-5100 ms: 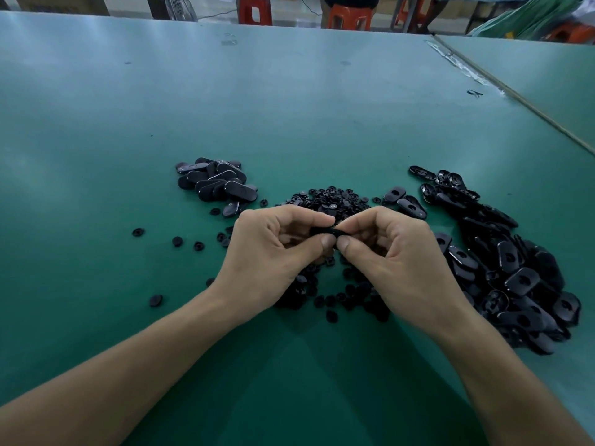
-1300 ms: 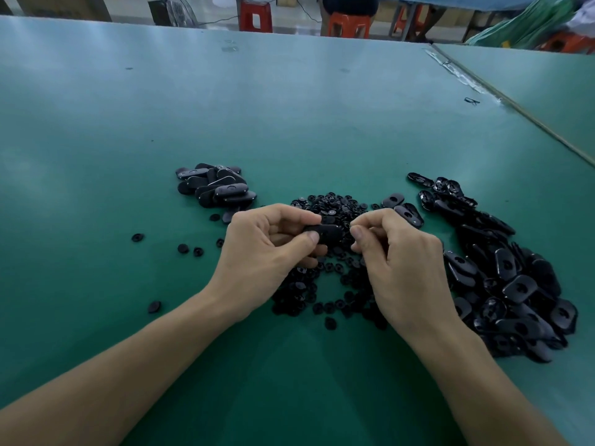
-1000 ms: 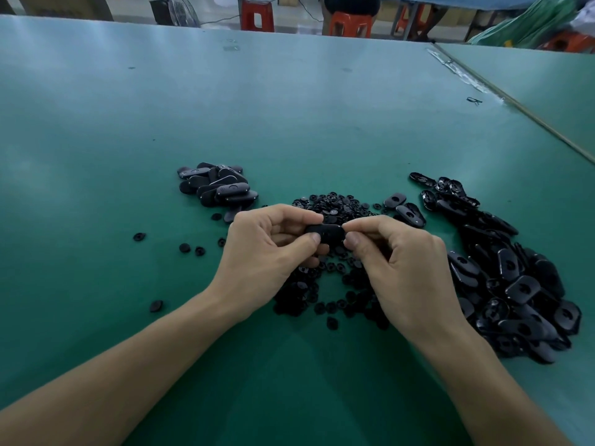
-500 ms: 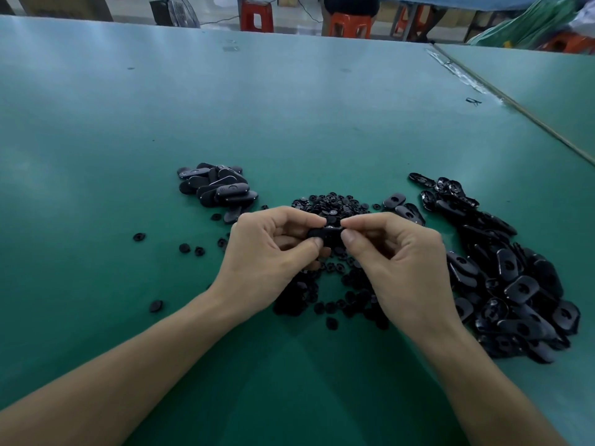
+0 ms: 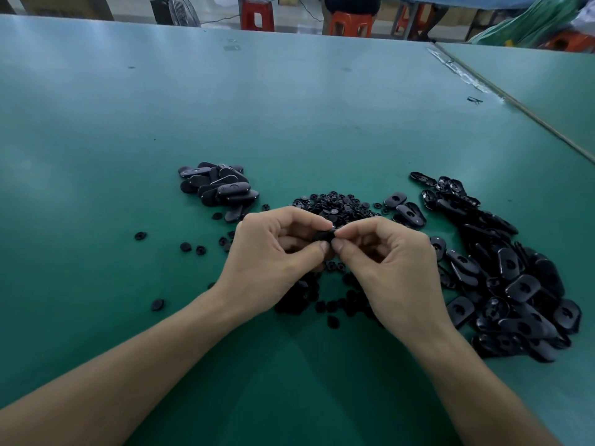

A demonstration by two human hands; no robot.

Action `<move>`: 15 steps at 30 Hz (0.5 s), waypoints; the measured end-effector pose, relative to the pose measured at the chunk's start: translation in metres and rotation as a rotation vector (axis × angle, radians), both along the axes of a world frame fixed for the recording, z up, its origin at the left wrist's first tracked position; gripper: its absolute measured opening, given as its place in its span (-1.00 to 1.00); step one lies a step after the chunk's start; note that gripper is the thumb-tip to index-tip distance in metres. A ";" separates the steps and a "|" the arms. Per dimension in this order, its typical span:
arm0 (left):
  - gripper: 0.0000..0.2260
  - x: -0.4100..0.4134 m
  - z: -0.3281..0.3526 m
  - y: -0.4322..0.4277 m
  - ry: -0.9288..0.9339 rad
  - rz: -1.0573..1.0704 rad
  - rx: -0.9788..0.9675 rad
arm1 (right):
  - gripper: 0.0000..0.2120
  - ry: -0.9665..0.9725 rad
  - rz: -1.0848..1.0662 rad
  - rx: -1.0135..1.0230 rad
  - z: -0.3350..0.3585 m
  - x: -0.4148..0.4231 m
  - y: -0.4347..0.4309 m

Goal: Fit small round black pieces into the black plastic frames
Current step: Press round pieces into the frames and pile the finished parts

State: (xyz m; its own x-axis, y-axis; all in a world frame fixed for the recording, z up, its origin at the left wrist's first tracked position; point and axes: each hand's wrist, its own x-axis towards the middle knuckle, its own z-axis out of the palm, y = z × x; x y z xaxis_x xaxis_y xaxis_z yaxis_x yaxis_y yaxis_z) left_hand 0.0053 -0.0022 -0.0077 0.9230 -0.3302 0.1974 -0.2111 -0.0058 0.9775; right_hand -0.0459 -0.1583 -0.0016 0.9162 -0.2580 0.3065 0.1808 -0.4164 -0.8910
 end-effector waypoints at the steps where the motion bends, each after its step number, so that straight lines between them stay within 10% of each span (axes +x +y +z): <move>1: -0.84 0.000 0.000 0.000 0.003 0.002 0.000 | -0.82 0.005 0.004 0.007 0.000 0.000 0.000; 15: -0.84 0.002 -0.001 -0.001 -0.026 0.002 0.005 | -0.82 0.034 0.001 0.066 0.000 -0.002 0.004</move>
State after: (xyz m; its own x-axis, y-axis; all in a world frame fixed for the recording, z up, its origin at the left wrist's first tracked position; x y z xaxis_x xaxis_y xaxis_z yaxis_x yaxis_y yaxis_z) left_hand 0.0071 -0.0028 -0.0086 0.9181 -0.3296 0.2200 -0.2367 -0.0108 0.9715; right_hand -0.0482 -0.1542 -0.0020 0.9258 -0.2763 0.2578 0.1505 -0.3562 -0.9222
